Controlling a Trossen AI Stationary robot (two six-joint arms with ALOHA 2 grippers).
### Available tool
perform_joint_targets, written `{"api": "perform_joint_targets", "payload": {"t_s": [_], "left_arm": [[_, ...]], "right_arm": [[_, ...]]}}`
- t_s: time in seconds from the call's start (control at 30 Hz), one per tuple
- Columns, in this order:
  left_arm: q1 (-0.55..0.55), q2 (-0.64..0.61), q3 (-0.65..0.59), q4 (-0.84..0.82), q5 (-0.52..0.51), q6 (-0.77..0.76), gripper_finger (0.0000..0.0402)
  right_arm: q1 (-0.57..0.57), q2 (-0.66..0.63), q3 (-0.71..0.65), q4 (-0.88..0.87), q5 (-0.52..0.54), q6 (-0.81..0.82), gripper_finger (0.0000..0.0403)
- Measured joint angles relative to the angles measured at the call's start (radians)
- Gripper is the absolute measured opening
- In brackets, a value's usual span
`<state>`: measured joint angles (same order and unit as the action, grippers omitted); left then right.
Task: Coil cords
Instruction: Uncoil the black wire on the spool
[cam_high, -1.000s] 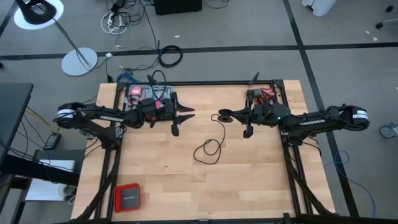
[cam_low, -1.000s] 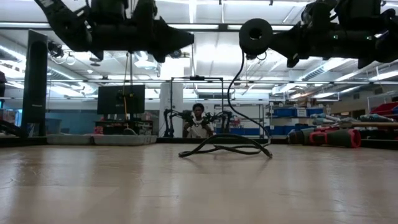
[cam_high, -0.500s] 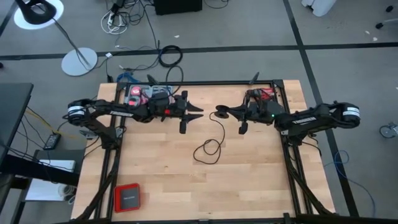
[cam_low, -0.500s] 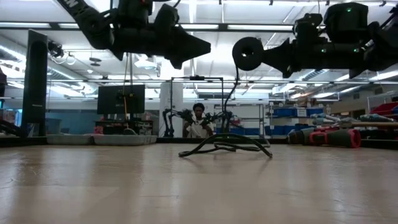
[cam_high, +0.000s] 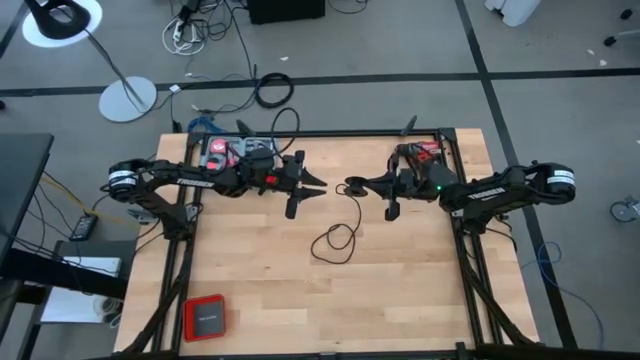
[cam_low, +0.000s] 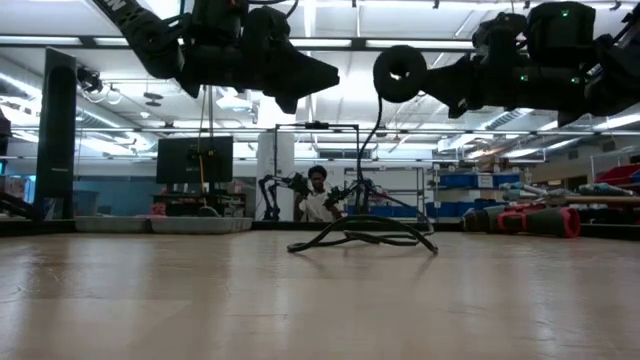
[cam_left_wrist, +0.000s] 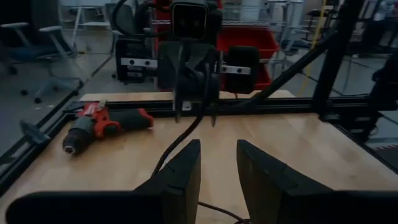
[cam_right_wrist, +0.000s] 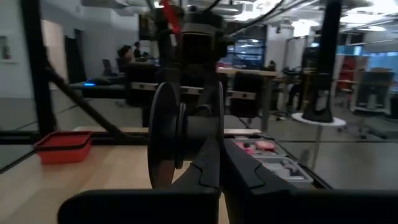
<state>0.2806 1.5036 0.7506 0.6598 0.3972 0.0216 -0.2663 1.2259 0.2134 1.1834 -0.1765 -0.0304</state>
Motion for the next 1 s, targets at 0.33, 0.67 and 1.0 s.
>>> {"api": "perform_joint_targets", "payload": {"t_s": [0.33,0.67,1.0], "left_arm": [[-0.002,0.000,0.000,-0.001,0.035,-0.002,0.0106],[-0.034,0.000,0.000,-0.098,0.034,0.031,0.0106],[-0.034,0.000,-0.001,-0.121,0.031,0.032,0.0106]], "right_arm": [[0.018,0.042,0.000,-0.006,-0.052,-0.006,0.0000],[0.057,0.062,0.000,-0.075,-0.059,-0.243,0.0000],[0.138,0.062,0.000,-0.197,0.079,-0.687,0.0000]]}}
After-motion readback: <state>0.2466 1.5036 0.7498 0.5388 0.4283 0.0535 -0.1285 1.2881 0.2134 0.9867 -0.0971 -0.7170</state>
